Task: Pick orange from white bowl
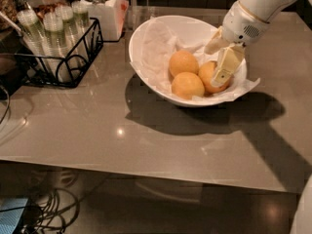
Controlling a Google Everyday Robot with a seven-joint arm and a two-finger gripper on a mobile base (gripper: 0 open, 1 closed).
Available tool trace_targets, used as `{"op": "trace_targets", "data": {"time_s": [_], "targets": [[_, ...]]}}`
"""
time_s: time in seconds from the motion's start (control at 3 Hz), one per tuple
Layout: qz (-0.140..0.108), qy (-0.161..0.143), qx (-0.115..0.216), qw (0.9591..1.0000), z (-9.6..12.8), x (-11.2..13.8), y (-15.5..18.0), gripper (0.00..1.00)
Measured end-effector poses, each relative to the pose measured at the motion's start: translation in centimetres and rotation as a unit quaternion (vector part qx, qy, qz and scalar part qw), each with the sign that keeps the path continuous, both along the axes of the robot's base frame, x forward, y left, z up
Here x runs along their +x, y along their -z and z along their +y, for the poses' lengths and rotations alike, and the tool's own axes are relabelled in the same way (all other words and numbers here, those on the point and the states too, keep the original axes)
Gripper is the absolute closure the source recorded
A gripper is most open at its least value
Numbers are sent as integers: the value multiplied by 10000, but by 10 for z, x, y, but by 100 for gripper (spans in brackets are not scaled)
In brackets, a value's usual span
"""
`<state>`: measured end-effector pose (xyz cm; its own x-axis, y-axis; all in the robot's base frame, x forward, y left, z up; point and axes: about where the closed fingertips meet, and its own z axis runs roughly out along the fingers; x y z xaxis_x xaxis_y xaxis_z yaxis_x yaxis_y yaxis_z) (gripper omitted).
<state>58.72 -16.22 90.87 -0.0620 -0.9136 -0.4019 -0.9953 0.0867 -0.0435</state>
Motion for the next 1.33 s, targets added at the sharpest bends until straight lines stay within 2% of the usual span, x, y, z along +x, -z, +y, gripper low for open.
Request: {"op": "trace_targets", "data": {"time_s": [0.67, 1.33], "targets": [[227, -89, 33, 9997, 6, 12, 20, 32], [421, -37, -39, 9991, -1, 16, 35, 22]]}}
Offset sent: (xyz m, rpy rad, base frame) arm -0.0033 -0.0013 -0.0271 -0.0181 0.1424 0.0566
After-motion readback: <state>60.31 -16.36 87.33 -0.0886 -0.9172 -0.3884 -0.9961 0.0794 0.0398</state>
